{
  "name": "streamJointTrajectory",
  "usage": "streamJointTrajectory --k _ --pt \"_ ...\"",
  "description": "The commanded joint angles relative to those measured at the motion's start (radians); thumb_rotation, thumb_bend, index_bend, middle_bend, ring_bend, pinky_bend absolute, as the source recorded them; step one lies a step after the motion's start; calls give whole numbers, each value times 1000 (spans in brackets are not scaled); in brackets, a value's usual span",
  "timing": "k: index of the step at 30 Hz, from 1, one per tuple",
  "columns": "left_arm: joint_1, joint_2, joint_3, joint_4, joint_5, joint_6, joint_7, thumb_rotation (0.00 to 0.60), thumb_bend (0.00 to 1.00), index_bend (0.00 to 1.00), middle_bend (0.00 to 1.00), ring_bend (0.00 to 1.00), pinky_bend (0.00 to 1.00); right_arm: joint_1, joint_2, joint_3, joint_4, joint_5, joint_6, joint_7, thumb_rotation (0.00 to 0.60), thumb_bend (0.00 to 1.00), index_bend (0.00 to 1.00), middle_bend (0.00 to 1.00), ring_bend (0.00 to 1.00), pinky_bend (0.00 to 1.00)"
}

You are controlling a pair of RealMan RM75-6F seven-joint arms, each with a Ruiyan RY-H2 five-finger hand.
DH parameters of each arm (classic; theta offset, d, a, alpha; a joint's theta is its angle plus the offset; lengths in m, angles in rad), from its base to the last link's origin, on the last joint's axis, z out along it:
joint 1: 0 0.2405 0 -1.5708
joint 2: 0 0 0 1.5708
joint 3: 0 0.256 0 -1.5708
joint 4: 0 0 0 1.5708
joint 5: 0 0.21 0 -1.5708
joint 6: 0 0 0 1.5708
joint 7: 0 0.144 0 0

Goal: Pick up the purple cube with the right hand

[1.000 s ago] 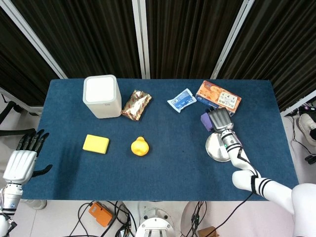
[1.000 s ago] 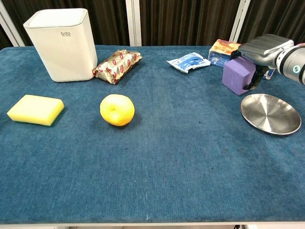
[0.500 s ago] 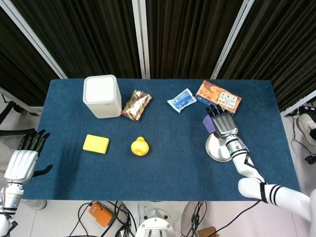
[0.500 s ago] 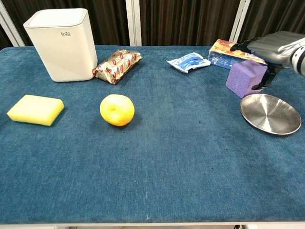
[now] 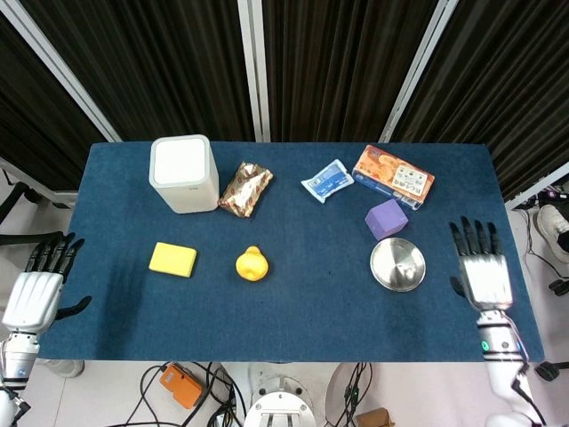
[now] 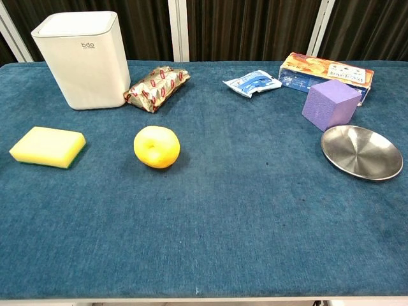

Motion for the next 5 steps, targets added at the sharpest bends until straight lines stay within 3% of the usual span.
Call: streamJointTrajectory --k 1,5 --pt "-1 -4 -3 1 -1 2 6 600 117 0 0 0 4 -137 47 -78 51 -126 118 214 600 315 0 0 0 0" --pt "1 -8 -3 -2 2 7 20 600 117 0 0 0 4 -156 51 -40 72 -119 131 235 600 309 0 0 0 0"
